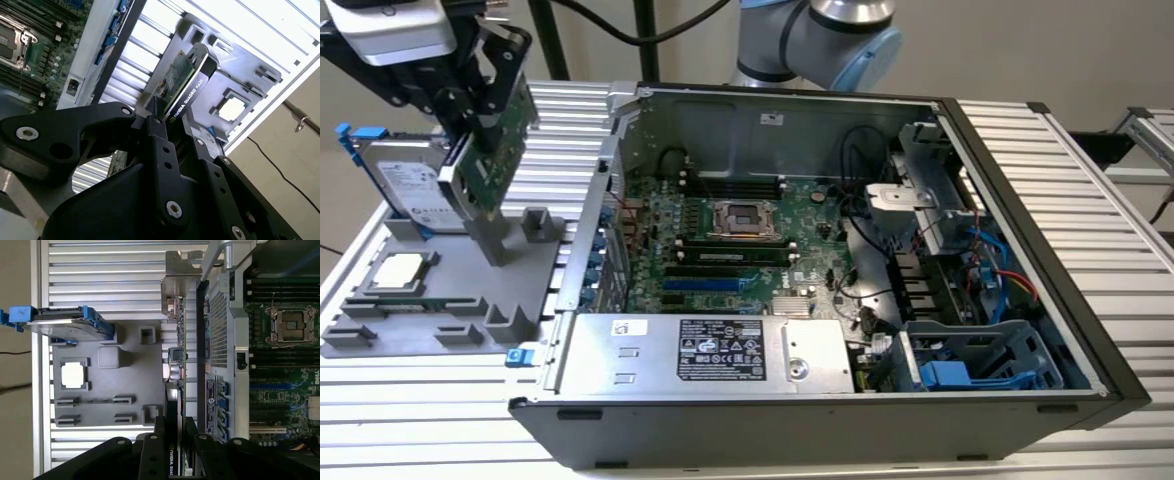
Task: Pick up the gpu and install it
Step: 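Pick up the gpu and move the gpu toward the slot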
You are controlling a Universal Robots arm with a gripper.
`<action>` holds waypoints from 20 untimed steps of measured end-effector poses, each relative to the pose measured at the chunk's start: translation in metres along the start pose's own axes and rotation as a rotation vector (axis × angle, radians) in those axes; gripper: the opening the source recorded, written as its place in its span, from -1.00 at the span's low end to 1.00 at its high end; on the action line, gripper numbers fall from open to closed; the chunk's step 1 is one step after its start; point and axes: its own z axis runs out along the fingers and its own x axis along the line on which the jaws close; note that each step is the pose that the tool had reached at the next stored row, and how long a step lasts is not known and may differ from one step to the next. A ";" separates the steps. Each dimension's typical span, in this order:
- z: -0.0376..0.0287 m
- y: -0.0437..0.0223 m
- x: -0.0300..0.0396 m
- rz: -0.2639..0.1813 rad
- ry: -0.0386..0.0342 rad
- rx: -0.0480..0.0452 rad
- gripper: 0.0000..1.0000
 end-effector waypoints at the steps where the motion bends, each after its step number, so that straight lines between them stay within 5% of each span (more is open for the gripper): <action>1: 0.0000 0.0000 -0.0010 0.000 0.0001 0.0000 -1.00; 20: 0.0001 0.0006 -0.0204 0.000 0.0000 0.0000 -1.00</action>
